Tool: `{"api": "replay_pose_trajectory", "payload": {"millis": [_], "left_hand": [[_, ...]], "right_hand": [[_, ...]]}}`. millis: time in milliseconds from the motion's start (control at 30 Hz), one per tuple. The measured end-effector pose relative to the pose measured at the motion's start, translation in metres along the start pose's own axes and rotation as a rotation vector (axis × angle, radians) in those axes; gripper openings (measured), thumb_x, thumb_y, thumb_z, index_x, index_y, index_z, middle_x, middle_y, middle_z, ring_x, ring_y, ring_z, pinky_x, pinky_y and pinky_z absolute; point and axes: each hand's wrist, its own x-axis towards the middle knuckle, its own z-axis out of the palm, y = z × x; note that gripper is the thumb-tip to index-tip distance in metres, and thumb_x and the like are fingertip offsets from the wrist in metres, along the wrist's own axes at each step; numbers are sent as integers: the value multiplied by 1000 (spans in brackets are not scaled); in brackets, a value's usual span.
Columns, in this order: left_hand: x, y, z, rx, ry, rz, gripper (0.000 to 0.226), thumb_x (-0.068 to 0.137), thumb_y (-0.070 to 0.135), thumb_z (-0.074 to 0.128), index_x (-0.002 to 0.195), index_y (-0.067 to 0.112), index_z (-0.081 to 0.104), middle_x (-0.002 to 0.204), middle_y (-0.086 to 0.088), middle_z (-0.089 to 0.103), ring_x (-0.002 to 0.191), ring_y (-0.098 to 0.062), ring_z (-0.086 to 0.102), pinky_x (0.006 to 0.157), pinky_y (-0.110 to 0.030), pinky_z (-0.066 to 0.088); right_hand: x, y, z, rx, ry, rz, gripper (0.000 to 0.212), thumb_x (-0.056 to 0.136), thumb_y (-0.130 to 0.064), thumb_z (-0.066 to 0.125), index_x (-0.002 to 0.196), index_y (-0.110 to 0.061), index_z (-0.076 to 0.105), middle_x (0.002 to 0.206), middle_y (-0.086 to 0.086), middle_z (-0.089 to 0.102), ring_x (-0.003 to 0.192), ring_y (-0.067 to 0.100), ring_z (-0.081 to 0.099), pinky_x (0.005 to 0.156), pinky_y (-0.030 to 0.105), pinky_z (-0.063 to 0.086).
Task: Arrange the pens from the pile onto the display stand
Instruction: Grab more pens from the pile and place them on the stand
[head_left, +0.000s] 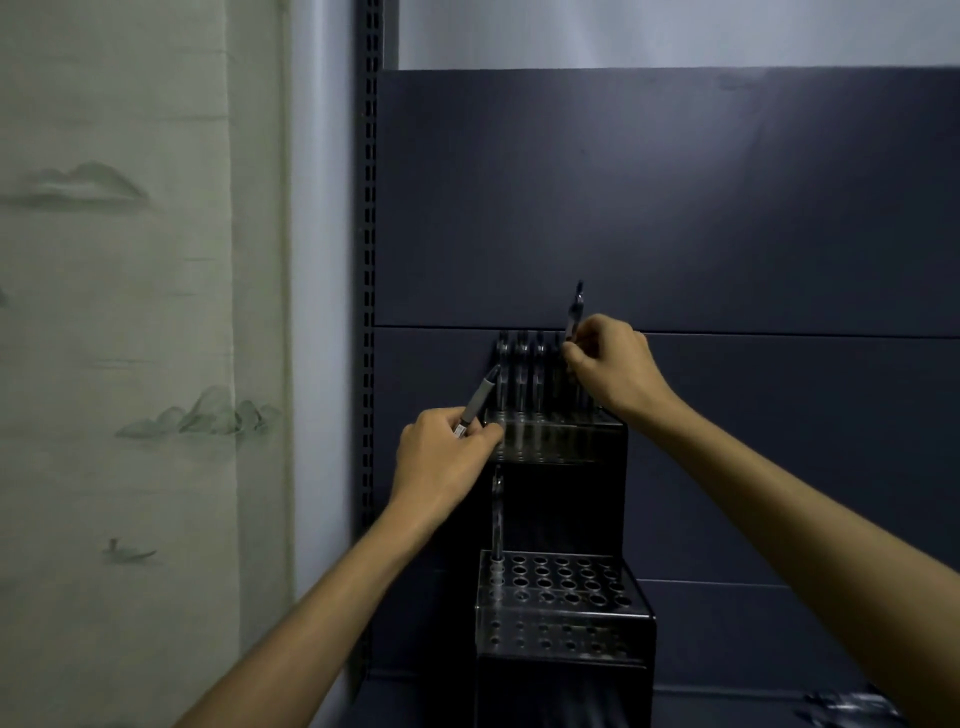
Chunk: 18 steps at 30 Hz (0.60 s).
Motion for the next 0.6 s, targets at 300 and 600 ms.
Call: {"api": "replay_pose_trajectory", "payload": {"millis": [300,600], "left_hand": [[6,4,1,-9,-8,12,35,85,27,68,56,19,49,51,8,46,51,-8,42,51,-23,35],[6,5,-1,-23,-4,-11,34,86,28,67,58,18,49,55,4,46,55,-11,44,54,-26,35]], "right_hand": [[2,-6,1,-73,-38,33,14,93,-18,60,85,-7,57,76,3,59,76,22,56,61,30,36],[-14,-3,10,-173,-102,56,21,88,-27,70,83,-7,72,77,5,69,75,19,62,69,34,49]]}}
